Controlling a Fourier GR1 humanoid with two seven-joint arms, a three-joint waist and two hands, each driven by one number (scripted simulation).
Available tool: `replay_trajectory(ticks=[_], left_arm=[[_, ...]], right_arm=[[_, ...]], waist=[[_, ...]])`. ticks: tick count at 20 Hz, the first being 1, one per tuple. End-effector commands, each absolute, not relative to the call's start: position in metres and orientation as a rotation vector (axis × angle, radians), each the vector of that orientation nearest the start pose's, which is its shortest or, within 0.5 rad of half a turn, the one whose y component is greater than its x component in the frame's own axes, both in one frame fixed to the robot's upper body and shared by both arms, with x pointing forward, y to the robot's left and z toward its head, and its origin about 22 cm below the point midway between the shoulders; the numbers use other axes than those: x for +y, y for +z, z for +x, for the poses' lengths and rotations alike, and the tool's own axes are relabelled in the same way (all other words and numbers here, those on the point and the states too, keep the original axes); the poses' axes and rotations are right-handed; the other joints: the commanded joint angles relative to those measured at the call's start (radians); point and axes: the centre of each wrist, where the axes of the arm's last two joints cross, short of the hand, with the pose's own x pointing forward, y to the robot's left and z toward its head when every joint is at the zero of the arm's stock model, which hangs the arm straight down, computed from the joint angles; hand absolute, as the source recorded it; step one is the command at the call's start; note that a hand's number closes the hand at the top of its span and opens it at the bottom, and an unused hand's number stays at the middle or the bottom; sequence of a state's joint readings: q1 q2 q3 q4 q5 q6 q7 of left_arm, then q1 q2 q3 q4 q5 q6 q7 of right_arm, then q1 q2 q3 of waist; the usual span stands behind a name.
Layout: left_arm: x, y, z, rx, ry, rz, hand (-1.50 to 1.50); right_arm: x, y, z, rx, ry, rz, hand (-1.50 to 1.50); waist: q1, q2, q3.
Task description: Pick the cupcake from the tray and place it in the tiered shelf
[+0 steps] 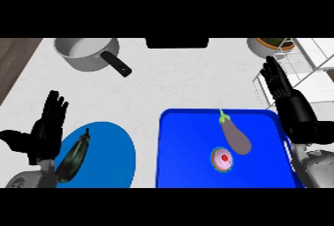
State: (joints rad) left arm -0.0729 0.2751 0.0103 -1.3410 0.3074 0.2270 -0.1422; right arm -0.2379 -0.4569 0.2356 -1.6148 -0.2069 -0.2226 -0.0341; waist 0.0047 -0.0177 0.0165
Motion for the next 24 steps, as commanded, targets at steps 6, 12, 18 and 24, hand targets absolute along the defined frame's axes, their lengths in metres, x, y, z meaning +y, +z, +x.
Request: replay_trajectory(ticks=[6,12,18,24], left_arm=[[0.271,0.024,0.278,-1.616,-0.244,0.2,0.0],[0.243,0.004,0.272,-1.582,-0.214,0.128,0.0],[0.227,0.018,0.29,-1.584,-0.236,0.125,0.0],[0.23,0.011,0.279,-1.571,-0.237,0.11,0.0]], right_arm=[[-0.276,0.077,0.274,-1.618,0.189,0.0,-1.5],[-0.307,0.007,0.25,-1.544,0.049,-0.643,1.5],[-0.31,-0.031,0.222,-1.739,-0.316,-0.565,-1.5],[-0.325,0.009,0.206,-1.666,0.077,-0.333,-1.5]], waist=[[-0.027,0.015,-0.015],[-0.048,0.023,-0.016],[-0.022,0.019,-0.014],[-0.011,0.016,-0.018]])
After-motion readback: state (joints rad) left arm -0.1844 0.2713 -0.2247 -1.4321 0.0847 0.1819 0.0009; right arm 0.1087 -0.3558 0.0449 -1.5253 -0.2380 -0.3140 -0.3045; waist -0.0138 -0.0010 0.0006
